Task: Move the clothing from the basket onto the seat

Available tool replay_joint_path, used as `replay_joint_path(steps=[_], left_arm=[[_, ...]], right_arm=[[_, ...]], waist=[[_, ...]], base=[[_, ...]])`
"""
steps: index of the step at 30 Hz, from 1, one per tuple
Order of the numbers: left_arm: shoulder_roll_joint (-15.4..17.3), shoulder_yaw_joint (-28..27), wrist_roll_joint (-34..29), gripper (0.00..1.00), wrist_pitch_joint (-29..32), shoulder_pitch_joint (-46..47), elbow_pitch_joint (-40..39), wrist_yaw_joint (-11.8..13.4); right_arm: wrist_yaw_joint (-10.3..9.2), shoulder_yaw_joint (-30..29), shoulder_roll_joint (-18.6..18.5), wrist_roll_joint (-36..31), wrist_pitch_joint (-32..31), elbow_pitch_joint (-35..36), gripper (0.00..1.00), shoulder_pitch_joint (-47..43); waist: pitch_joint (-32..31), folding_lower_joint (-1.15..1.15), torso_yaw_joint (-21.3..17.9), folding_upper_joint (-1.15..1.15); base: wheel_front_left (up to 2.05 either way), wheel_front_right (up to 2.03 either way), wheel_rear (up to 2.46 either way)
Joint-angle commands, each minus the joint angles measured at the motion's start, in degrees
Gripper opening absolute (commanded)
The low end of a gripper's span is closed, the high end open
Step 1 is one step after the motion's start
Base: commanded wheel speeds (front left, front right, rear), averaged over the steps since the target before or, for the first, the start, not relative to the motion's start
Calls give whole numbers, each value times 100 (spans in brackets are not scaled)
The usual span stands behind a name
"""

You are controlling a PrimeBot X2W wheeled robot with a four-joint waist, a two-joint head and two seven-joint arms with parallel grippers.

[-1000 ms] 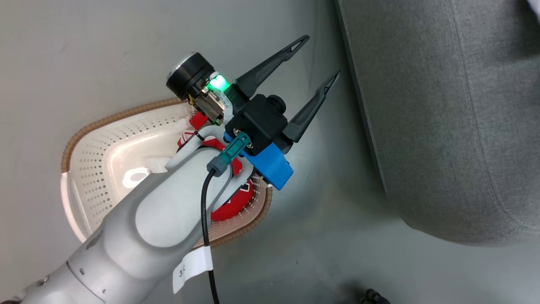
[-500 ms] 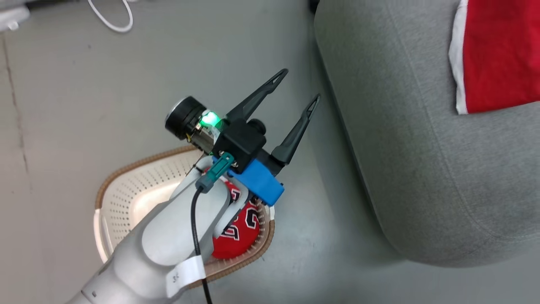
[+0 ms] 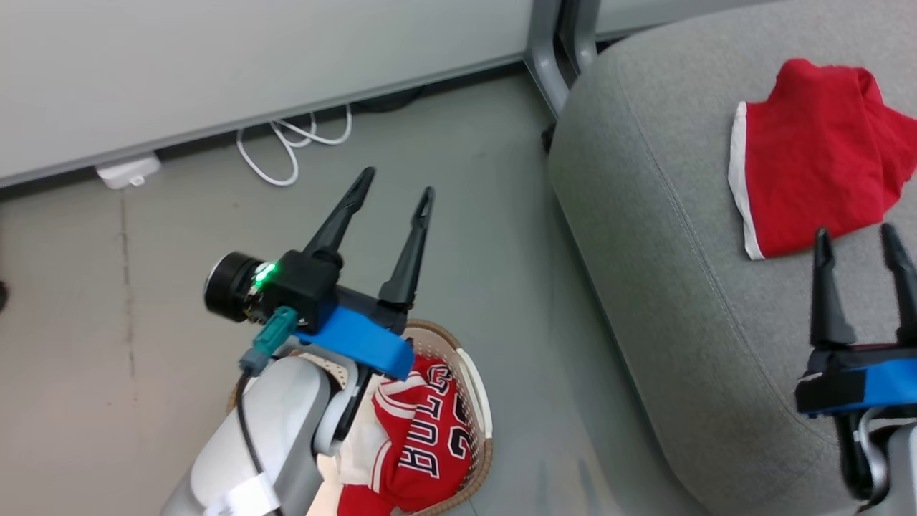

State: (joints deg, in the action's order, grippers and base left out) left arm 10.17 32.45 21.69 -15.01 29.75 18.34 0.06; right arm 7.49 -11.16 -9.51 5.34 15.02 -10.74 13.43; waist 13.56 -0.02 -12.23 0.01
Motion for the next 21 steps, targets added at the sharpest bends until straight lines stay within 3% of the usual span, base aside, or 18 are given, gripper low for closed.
replay_joint_path(steps=[1, 8, 21], left_arm=[[-14, -117, -33, 100, -24, -141, -41, 22], [-81, -1079, -238, 100, -20, -763, -267, 65], [-335, -2566, -790, 100, -21, -1865, -322, -232]], right_arm=[[1, 43, 52, 16, 24, 83, 100, -139], [1, 596, 226, 41, 24, 539, 100, -441], [1, 910, 438, -98, 24, 382, 100, -719]], waist=[[-250, 2, 211, -1], [-579, 2, 558, -1], [-1051, 2, 1150, -1]], base=[[0, 0, 0], [0, 0, 0], [0, 0, 0]])
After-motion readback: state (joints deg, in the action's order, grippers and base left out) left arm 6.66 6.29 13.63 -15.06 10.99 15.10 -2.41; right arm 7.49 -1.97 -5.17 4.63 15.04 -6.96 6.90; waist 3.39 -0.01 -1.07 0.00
